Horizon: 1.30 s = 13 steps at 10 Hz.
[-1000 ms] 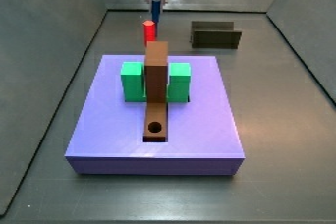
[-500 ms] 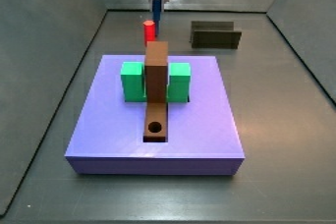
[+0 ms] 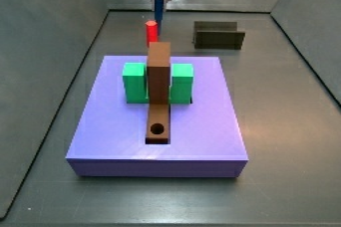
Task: Pick up the blue object. Move up. Move to above the board. Insert the blue object.
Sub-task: Pick up the blue object, then move up, then move to above the board.
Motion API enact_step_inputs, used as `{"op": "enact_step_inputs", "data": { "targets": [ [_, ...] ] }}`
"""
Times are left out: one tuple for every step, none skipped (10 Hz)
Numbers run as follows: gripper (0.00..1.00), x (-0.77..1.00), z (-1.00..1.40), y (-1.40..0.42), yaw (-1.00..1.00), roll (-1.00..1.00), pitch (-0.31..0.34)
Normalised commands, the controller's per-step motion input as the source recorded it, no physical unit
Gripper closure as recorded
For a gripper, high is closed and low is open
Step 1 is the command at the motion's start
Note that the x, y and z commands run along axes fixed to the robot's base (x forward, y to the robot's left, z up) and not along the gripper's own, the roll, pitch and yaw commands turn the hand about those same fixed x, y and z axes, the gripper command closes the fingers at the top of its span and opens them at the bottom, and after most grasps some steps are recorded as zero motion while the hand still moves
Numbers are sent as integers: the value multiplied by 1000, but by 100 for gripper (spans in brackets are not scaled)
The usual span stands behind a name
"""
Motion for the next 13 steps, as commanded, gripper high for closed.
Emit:
{"op": "enact_step_inputs", "data": {
  "targets": [
    [100, 0, 0, 0, 0, 0, 0],
    [100, 0, 0, 0, 0, 0, 0],
    [100, 0, 0, 0, 0, 0, 0],
    [100, 0, 0, 0, 0, 0, 0],
    [100, 0, 0, 0, 0, 0, 0],
    [100, 0, 833, 0, 0, 0, 0],
    [100, 45, 791, 9, 9, 7, 9],
    [100, 11, 595, 3, 13, 15, 67],
    [100, 36, 232, 6, 11, 43, 55],
    [100, 0, 1400, 0, 0, 0, 0],
    [100, -16, 1400, -2, -3, -13, 15],
    [100, -57, 1400, -1, 0, 14, 4],
    [100, -6, 1400, 1, 3, 16, 5]
  ]
}}
